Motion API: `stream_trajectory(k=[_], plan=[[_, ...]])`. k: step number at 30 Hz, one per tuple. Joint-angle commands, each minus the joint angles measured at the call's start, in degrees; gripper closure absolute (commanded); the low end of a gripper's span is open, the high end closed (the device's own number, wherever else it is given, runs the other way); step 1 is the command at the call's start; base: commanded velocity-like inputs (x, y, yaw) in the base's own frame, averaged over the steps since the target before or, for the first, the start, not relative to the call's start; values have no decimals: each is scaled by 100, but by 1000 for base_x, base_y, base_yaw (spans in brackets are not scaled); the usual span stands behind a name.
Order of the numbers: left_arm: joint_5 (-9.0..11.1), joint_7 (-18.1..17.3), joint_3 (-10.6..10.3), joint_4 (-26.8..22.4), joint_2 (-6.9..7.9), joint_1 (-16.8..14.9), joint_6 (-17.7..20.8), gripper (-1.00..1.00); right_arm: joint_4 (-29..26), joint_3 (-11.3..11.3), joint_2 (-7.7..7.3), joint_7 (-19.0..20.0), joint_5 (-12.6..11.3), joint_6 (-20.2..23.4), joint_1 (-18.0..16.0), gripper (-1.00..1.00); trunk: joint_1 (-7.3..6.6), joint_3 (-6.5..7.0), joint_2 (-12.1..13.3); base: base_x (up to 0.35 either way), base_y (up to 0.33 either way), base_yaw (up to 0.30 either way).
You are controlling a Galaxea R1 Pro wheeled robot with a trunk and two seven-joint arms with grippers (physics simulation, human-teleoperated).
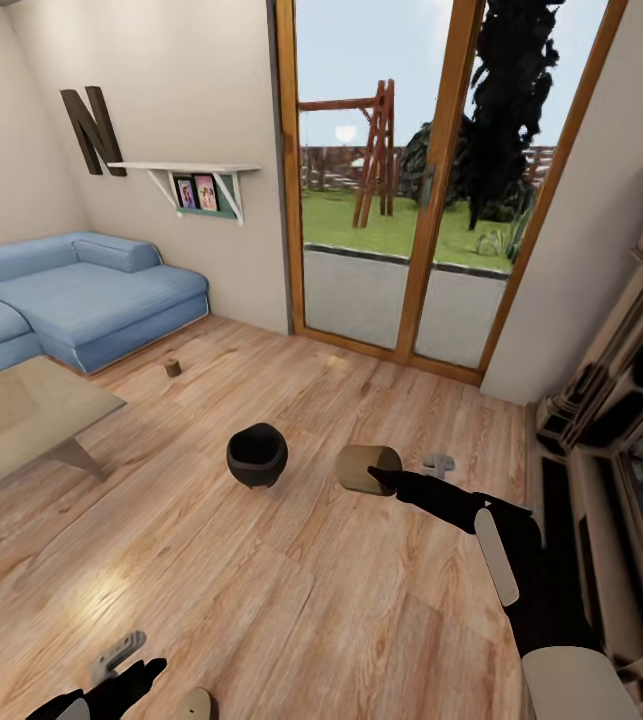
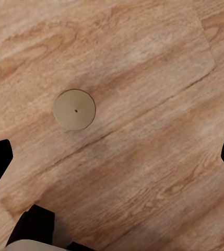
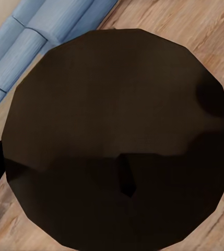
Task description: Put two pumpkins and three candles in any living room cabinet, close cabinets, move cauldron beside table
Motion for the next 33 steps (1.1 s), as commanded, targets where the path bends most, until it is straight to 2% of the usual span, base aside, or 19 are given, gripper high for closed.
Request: stream_trajectory(k=[1, 20, 22, 25, 27, 30, 33], plan=[[1, 0, 0, 1, 2, 0, 2, -100, -1, 0, -1, -4, -10, 2, 0, 100, 23, -18, -42, 0, 0, 0], [-6, 13, 6, 5, 14, 0, -22, -100, 6, 0, 1, -4, -14, 2, 6, 100, 440, -360, -804, 0, 0, 0], [-6, 16, 72, -26, 17, -10, -18, -100, 11, 0, 1, -4, -17, 2, 7, 100, 484, -395, -884, 0, 0, 0], [-9, 26, 290, -57, 19, -86, 4, -100, 10, 0, 1, -4, -17, 2, 8, 100, 550, -449, -1004, 0, 0, 0], [-12, 207, 419, -51, 17, -234, 13, -100, 12, 0, 1, -4, -18, 2, 8, 100, 594, -485, -1084, 0, 0, 0], [-3, 1097, 498, -112, -32, -468, 26, -100, 13, 0, 1, -4, -19, 2, 8, 100, 660, -539, -1205, 0, 0, 0], [-12, 1586, 513, -339, -130, -625, 38, -100, 14, 0, 1, -4, -19, 2, 8, 100, 725, -593, -1325, 0, 0, 0]])
